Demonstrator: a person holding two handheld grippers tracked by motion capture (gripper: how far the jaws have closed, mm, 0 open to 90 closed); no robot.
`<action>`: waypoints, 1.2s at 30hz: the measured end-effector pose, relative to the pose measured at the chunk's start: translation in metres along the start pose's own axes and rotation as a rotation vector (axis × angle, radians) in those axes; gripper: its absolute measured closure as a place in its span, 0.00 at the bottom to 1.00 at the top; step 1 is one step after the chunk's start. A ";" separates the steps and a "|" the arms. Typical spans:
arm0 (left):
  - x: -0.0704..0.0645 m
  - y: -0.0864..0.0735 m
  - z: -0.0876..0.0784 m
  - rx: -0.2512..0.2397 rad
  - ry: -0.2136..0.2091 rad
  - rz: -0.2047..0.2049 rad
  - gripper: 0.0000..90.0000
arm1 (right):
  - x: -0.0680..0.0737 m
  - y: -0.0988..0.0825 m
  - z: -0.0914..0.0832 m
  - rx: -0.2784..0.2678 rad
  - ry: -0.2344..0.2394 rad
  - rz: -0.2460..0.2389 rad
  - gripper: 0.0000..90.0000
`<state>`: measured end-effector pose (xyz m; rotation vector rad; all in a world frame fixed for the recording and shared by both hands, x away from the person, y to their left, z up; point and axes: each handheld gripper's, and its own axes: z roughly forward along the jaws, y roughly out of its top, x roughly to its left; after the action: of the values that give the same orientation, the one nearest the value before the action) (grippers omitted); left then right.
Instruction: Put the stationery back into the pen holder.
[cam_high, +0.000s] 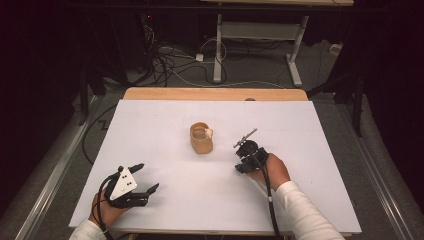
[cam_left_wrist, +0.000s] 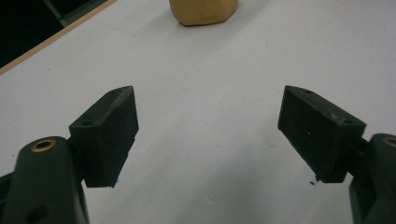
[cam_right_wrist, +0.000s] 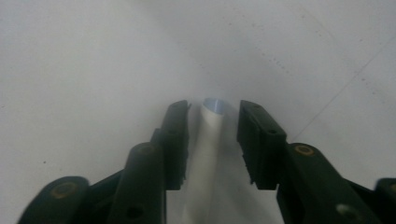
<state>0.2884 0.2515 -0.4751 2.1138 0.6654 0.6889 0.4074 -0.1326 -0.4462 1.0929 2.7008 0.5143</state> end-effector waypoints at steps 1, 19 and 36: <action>0.000 0.000 0.000 0.000 0.000 0.000 0.21 | 0.001 0.000 0.000 0.003 0.004 -0.002 0.78; 0.000 0.000 -0.001 -0.006 0.000 0.001 0.21 | 0.003 0.001 -0.051 -0.213 -0.031 -0.029 0.87; -0.001 0.000 0.000 -0.003 -0.002 0.002 0.21 | 0.001 0.004 -0.124 -0.656 -0.063 -0.010 0.87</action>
<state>0.2876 0.2507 -0.4750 2.1126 0.6610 0.6877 0.3728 -0.1602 -0.3308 0.8770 2.2057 1.2203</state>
